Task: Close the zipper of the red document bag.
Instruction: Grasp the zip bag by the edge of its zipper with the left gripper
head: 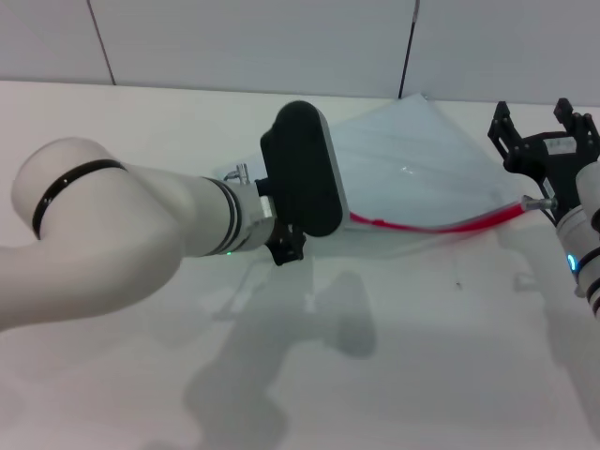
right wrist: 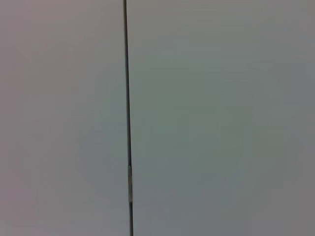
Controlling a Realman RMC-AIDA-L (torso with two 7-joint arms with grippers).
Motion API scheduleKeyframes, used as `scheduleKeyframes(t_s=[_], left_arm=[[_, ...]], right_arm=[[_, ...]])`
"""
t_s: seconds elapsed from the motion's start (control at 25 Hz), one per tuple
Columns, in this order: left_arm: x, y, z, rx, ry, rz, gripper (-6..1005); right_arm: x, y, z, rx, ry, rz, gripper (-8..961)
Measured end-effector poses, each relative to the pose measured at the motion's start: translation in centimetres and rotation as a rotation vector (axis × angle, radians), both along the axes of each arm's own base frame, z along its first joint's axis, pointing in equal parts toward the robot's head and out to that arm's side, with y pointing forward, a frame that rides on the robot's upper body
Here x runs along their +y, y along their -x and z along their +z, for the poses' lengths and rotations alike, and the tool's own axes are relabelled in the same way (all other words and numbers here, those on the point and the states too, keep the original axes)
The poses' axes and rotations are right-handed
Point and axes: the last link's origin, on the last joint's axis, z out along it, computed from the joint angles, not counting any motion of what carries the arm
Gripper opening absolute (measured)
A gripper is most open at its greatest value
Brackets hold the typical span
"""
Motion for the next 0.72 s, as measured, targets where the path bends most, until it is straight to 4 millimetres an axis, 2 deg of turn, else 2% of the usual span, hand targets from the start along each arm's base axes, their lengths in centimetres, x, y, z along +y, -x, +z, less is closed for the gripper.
scheduleKeyframes(t_s=[0.4, 0.72], left_arm=[[0.7, -0.6, 1.6, -0.115, -0.081, 0.025, 87], [0.5, -1.0, 3.9, -0.229, -0.165, 0.049, 72]], right_arm=[[0.0, 0.5, -0.2, 0.012, 0.008, 0.012, 792], [0.1, 2.3, -0.2, 0.072, 0.005, 0.044, 791]])
